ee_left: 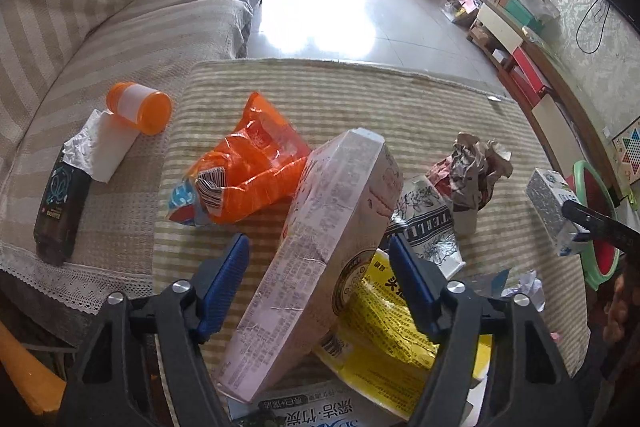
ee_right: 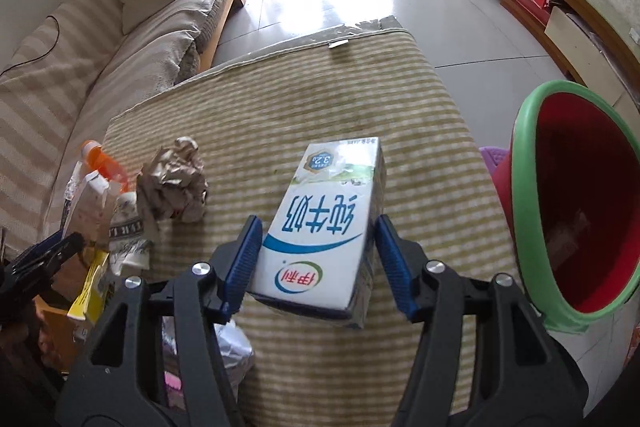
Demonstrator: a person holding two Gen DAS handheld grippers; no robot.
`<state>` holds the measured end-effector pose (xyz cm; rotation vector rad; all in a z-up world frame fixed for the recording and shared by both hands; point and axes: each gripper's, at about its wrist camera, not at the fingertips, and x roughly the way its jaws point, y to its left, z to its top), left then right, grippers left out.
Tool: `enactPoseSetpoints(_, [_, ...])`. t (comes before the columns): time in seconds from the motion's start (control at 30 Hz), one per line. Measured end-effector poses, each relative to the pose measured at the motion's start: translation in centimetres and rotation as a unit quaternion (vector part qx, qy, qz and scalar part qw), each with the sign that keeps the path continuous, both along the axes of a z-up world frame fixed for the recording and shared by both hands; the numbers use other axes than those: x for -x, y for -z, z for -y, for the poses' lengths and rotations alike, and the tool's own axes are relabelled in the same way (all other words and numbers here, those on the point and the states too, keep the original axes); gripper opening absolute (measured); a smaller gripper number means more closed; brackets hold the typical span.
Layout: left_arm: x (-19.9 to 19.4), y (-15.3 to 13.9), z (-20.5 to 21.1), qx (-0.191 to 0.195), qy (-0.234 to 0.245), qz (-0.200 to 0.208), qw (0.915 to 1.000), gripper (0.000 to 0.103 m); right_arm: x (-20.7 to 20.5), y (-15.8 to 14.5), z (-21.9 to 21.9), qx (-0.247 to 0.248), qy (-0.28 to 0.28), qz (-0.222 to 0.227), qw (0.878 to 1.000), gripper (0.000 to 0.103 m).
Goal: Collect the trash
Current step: 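Grasp the pink-white paper box with the left tool while the right tool lifts the milk carton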
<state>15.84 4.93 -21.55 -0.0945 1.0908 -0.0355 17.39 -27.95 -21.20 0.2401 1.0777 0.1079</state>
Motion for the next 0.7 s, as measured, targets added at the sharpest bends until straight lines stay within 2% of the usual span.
enactPoseSetpoints(0.07, [0.1, 0.4, -0.1, 0.003, -0.010, -0.005, 0.9999, 0.047, 1.0, -0.8, -0.6, 0.001, -0.004, 0.011, 1.000, 0.053])
enactPoseSetpoints(0.1, [0.3, 0.3, -0.2, 0.001, -0.014, -0.001, 0.9999, 0.035, 1.6, -1.2, -0.9, 0.002, -0.009, 0.017, 1.000, 0.029])
enactPoseSetpoints(0.17, [1.0, -0.5, -0.2, -0.001, -0.018, 0.012, 0.9998, 0.030, 2.3, -2.0, -1.2, -0.004, -0.011, 0.028, 1.000, 0.025])
enactPoseSetpoints(0.27, [2.2, -2.1, 0.3, 0.000, -0.019, 0.035, 0.9992, 0.026, 3.0, -3.2, -1.7, -0.002, -0.026, 0.048, 0.998, 0.007])
enactPoseSetpoints(0.37, [3.6, -3.8, 0.8, -0.010, -0.026, 0.058, 0.9979, 0.026, 3.4, -3.1, -2.1, 0.002, -0.037, 0.047, 0.998, 0.006])
enactPoseSetpoints(0.4, [4.0, -4.3, 0.8, -0.005, -0.030, 0.064, 0.9975, 0.026, 3.5, -3.1, -1.7, -0.001, -0.028, 0.045, 0.999, 0.007])
enactPoseSetpoints(0.43, [4.5, -4.9, 0.9, 0.000, -0.033, 0.070, 0.9970, 0.026, 3.8, -3.0, -1.1, -0.007, -0.012, 0.048, 0.999, 0.015])
enactPoseSetpoints(0.47, [5.1, -5.4, 1.0, 0.001, -0.035, 0.077, 0.9964, 0.026, 4.2, -2.8, -0.4, -0.013, 0.002, 0.046, 0.999, 0.025])
enactPoseSetpoints(0.5, [5.7, -6.0, 1.2, 0.002, -0.036, 0.084, 0.9958, 0.026, 4.2, -2.5, 0.2, -0.018, 0.015, 0.039, 0.999, 0.049])
enactPoseSetpoints(0.53, [6.0, -6.5, 1.3, 0.004, -0.036, 0.088, 0.9954, 0.026, 4.3, -2.1, 0.6, -0.023, 0.020, 0.030, 0.999, 0.055])
enactPoseSetpoints(0.67, [7.1, -8.1, 2.3, 0.020, -0.033, 0.105, 0.9937, 0.026, 3.8, -0.3, 0.4, -0.014, 0.014, 0.001, 1.000, 0.056])
enactPoseSetpoints(0.7, [7.3, -8.5, 2.7, 0.022, -0.030, 0.110, 0.9933, 0.026, 3.6, 0.3, 0.0, -0.010, 0.009, -0.008, 1.000, 0.060])
